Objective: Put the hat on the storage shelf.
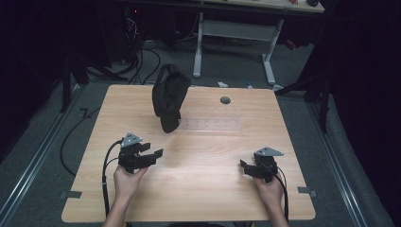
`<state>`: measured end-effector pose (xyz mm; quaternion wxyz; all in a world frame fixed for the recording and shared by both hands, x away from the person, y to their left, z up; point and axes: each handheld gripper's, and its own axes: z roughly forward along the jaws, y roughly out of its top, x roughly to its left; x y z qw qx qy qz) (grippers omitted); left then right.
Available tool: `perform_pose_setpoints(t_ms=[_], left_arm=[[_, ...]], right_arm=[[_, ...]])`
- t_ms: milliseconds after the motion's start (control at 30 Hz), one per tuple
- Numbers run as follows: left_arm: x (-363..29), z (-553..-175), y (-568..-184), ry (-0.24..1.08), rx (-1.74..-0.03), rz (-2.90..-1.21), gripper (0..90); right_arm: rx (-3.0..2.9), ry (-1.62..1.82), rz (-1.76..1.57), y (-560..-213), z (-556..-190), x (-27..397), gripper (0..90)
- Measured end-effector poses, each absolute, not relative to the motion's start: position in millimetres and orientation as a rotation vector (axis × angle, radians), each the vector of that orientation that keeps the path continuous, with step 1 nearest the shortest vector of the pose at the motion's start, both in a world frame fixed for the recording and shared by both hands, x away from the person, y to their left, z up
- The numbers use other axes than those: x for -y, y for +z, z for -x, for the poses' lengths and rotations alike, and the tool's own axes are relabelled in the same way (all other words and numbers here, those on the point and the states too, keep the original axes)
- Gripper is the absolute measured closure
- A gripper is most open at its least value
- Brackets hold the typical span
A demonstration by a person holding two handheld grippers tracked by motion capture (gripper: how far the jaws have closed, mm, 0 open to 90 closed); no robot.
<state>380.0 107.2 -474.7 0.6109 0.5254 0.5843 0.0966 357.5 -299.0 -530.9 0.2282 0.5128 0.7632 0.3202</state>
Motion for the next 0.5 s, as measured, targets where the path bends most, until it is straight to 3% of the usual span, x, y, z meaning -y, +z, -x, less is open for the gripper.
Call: perform_pose_setpoints(t_ms=[500], left_arm=[[-106,-368,-499,0.250,-1.380,-1.235,37.0]], right_arm=[[-2.102,0.882,-1.412,-531,-357,299,32.0]])
